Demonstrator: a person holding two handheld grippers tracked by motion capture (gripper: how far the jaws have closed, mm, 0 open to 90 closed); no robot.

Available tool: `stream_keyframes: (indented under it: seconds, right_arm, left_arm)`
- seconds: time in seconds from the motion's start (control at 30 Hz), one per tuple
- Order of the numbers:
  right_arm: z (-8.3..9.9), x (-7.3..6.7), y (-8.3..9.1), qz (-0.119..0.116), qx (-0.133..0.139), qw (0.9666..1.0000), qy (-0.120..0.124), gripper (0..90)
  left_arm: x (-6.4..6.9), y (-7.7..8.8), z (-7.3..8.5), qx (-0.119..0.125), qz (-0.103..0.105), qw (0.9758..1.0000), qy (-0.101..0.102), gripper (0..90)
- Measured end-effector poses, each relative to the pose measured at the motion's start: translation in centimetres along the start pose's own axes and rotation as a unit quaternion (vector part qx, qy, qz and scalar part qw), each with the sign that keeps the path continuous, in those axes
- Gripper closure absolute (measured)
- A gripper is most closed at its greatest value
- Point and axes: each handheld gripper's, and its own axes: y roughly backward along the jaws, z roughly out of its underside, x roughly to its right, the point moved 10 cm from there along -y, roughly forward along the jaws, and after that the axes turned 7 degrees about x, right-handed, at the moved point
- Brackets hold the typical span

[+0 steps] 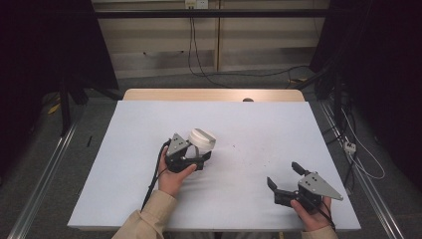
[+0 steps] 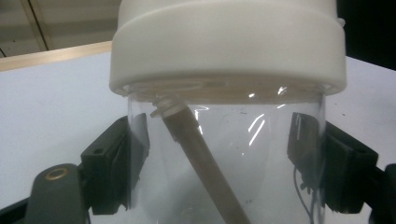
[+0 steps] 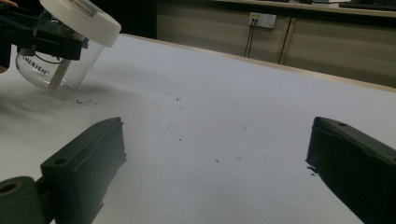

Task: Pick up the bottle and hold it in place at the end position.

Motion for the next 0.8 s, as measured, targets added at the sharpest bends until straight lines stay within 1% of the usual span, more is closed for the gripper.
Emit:
stream_keyframes:
  seconds: [0.03, 0.2, 0.23, 0.27, 0.33, 0.4, 0.43, 0.47, 0.5, 0.57, 0.6, 0.63, 0.67, 0.73, 0.77, 0.8]
  right_arm:
    - [0.0, 0.0, 0.0, 0.0, 0.0, 1.0, 0.0, 3.9]
    - [-0.1, 0.1, 0.0, 0.002, 0.002, 1.0, 0.002, 3.9]
    - [-0.1, 0.1, 0.1, 0.002, 0.002, 1.0, 0.002, 3.9]
    - [-0.1, 0.2, 0.1, 0.003, 0.002, 1.0, 0.002, 3.9]
    - [-0.1, 0.2, 0.1, 0.002, 0.003, 1.0, 0.0, 3.9]
    - [-0.1, 0.3, 0.1, 0.003, 0.003, 1.0, 0.0, 3.9]
    - [-0.1, 0.3, 0.1, 0.003, 0.003, 1.0, -0.001, 3.9]
    - [-0.1, 0.3, 0.1, 0.004, 0.003, 1.0, -0.001, 3.9]
    - [-0.1, 0.3, 0.1, 0.004, 0.004, 1.0, -0.001, 3.9]
    - [-0.1, 0.4, 0.0, 0.005, 0.003, 1.0, -0.001, 3.9]
    - [-0.1, 0.4, 0.0, 0.005, 0.003, 1.0, 0.0, 3.9]
    - [-0.1, 0.4, 0.0, 0.005, 0.003, 1.0, 0.0, 3.9]
    - [-0.1, 0.4, 0.0, 0.005, 0.003, 1.0, 0.0, 3.9]
    - [-0.1, 0.4, 0.0, 0.005, 0.004, 1.0, 0.0, 3.9]
    - [-0.1, 0.4, 0.0, 0.005, 0.003, 1.0, -0.001, 3.9]
    - [-0.1, 0.4, 0.0, 0.005, 0.003, 1.0, 0.0, 3.9]
  left_arm:
    - [0.0, -0.1, -0.1, 0.0, -0.001, 1.0, -0.004, 18.8]
    - [0.0, -0.4, -0.2, -0.003, 0.001, 1.0, 0.003, 18.8]
    - [0.0, -0.5, -0.3, -0.003, 0.0, 1.0, 0.007, 18.9]
    - [-0.1, -0.6, -0.4, 0.0, 0.002, 1.0, 0.007, 18.9]
    - [-0.1, -0.9, -0.7, 0.002, 0.0, 0.9999, 0.011, 18.9]
    - [-0.1, -1.0, -0.8, 0.006, 0.001, 1.0, 0.008, 18.9]
    - [-0.1, -1.2, -1.0, 0.008, 0.001, 0.9999, 0.012, 18.9]
    - [-0.1, -1.3, -1.1, 0.008, 0.003, 0.9999, 0.006, 18.9]
    - [-0.2, -1.4, -1.2, 0.005, -0.003, 1.0, 0.0, 18.9]
    - [-0.1, -1.5, -1.5, 0.011, 0.003, 0.9999, 0.007, 19.0]
    - [-0.1, -1.6, -1.5, 0.007, 0.001, 1.0, -0.003, 19.0]
    - [-0.1, -1.8, -1.6, 0.006, 0.0, 1.0, -0.006, 19.0]
    - [0.0, -1.9, -1.7, 0.008, 0.003, 1.0, -0.005, 19.0]
    - [-0.1, -2.3, -1.8, 0.005, -0.001, 0.9999, -0.009, 18.9]
    - [-0.2, -2.4, -1.8, 0.006, 0.001, 1.0, -0.005, 19.0]
    - [-0.4, -2.6, -1.8, 0.006, -0.002, 1.0, -0.003, 19.0]
